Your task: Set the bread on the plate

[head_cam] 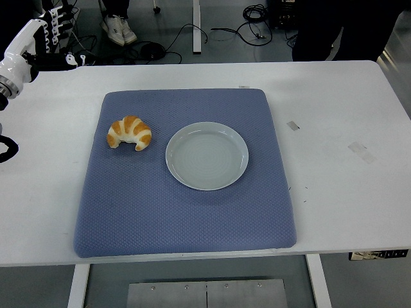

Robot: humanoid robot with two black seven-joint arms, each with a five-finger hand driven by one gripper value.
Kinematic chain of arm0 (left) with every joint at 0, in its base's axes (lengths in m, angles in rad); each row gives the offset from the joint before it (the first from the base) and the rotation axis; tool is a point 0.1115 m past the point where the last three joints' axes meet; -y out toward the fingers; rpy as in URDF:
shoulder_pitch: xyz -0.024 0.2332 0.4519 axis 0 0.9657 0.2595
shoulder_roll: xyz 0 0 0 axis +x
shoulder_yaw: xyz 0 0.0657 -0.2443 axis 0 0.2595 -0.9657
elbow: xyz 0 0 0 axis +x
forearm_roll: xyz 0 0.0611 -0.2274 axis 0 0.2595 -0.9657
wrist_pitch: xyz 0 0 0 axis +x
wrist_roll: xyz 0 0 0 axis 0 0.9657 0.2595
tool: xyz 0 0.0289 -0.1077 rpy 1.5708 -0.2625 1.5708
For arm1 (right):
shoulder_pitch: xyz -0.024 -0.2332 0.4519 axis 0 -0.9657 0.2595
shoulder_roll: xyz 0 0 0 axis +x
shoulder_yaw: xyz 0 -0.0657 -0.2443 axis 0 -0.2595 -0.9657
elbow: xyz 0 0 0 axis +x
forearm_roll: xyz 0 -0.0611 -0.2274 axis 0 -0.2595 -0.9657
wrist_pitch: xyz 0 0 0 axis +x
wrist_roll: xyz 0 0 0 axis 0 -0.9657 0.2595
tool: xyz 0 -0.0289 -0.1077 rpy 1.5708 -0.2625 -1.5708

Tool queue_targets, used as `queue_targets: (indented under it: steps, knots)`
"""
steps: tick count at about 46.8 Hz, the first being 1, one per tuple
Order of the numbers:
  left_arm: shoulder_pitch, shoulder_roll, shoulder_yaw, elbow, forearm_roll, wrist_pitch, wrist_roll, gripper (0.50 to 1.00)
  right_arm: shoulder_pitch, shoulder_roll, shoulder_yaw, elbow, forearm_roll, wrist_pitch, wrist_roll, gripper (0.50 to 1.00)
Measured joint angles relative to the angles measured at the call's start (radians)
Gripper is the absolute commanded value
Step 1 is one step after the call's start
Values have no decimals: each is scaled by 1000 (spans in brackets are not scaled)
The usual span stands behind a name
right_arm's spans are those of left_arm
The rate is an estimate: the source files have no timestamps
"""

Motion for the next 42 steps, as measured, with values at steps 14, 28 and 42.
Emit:
queue_targets:
  steps: [14, 28, 42]
  knots:
    - [-2, -10, 4, 0, -3, 2, 1, 972, 0, 0, 0, 0, 0, 0, 0, 1000]
    - [-2, -7, 3, -1, -3, 1, 1, 972, 0, 0, 0, 0, 0, 0, 0, 1000]
    - [-2, -10, 4, -1, -3, 1, 2, 972, 0, 0, 0, 0, 0, 0, 0, 1000]
